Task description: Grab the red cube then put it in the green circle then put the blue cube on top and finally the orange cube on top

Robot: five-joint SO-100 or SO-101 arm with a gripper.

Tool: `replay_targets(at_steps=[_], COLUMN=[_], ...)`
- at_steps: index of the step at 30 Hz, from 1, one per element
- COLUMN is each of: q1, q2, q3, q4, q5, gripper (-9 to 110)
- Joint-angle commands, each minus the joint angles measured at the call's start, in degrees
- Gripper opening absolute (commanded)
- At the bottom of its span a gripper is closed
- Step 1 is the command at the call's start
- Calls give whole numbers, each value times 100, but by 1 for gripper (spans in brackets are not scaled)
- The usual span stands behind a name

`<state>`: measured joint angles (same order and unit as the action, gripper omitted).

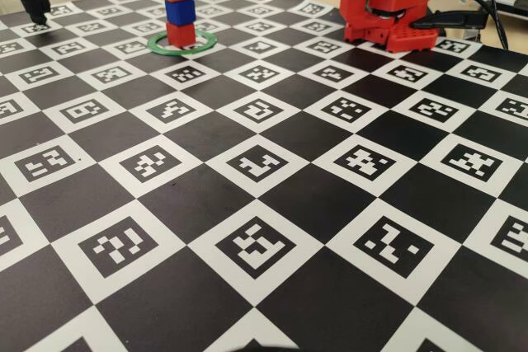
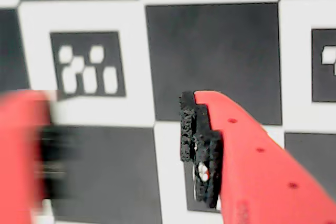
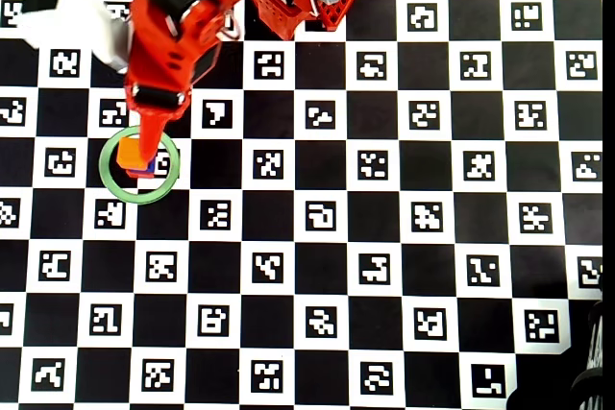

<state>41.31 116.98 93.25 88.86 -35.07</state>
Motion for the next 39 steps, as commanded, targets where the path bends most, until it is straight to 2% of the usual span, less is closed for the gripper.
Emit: replay_targets(at_steps=[1, 5, 11, 17, 24, 39], q1=[-272, -580, -1055, -1573, -2083, -3340], q2=[686, 1037, 2461, 3393, 4096, 6319], q3=[-35, 369, 2188, 3709, 5238, 7928], q4=[97, -18, -1380, -2057, -2215, -2320], q5=[53, -114, -624, -1503, -2795, -3507], gripper=[-5, -5, -6, -6, -6, -6])
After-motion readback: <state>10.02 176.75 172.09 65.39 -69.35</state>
